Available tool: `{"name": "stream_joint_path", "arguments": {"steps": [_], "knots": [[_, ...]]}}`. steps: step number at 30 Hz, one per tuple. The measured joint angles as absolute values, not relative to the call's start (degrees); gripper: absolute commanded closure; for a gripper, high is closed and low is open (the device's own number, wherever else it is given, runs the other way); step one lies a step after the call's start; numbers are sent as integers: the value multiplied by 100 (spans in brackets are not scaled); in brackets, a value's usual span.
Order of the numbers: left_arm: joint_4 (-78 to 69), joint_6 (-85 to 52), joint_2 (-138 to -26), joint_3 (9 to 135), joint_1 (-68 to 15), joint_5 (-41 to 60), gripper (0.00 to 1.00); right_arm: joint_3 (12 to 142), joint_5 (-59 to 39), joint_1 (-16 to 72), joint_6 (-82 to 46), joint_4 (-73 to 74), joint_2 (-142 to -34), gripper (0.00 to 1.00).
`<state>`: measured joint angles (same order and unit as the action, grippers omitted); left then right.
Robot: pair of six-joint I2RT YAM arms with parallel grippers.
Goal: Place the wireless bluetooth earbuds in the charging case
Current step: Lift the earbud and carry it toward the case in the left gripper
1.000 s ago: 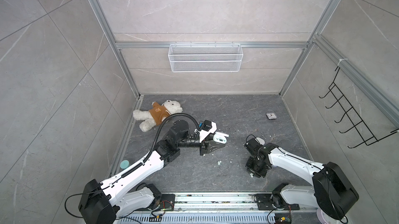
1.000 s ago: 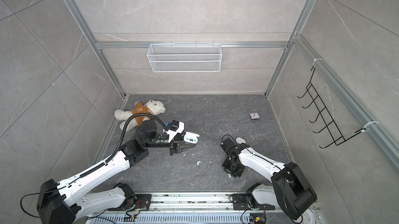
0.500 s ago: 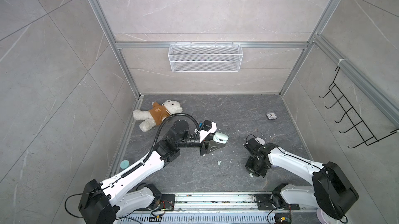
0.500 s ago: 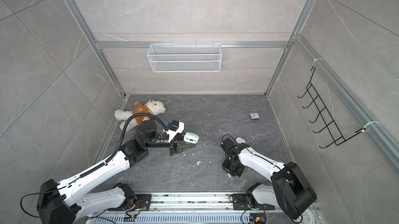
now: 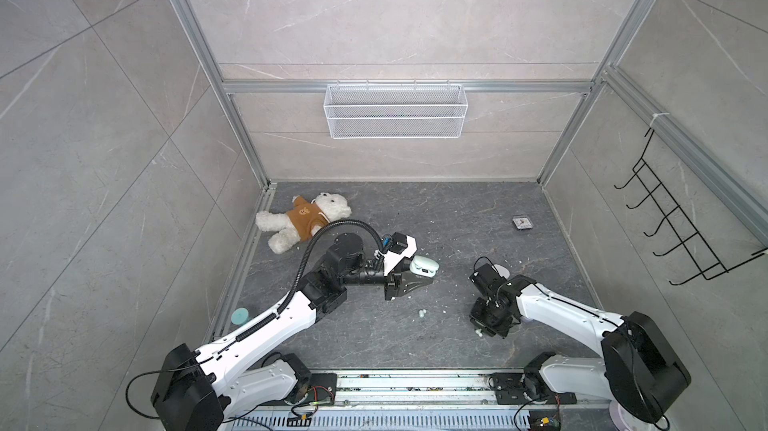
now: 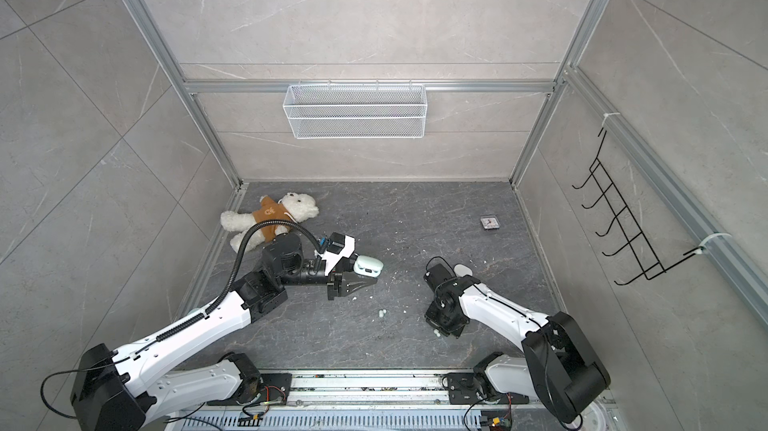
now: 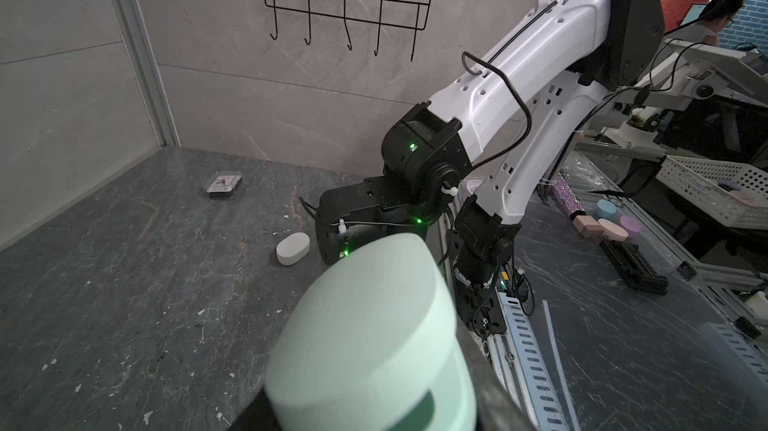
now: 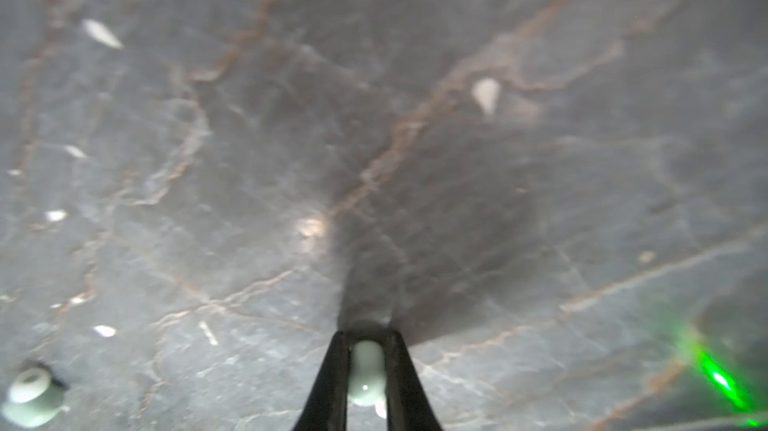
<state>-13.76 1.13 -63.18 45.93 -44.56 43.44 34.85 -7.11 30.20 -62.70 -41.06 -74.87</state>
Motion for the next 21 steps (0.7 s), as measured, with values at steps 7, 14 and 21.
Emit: {"name": "stream_joint_path", "arguments": {"steps": [7,14,21], "knots": [[-1380,82,-6318,4552,-4456,4246,75,3918,-882,3194,-5968,-3573,-8106,85],[-1378,82,-6318,4552,-4456,4206,75,4062,-910,3306,-5774,-3409,-8256,66],[-1590,-36,-6329,4429,-4456,4121,74,4165,-526,3315,-5498,-4047,-7824,58]]}}
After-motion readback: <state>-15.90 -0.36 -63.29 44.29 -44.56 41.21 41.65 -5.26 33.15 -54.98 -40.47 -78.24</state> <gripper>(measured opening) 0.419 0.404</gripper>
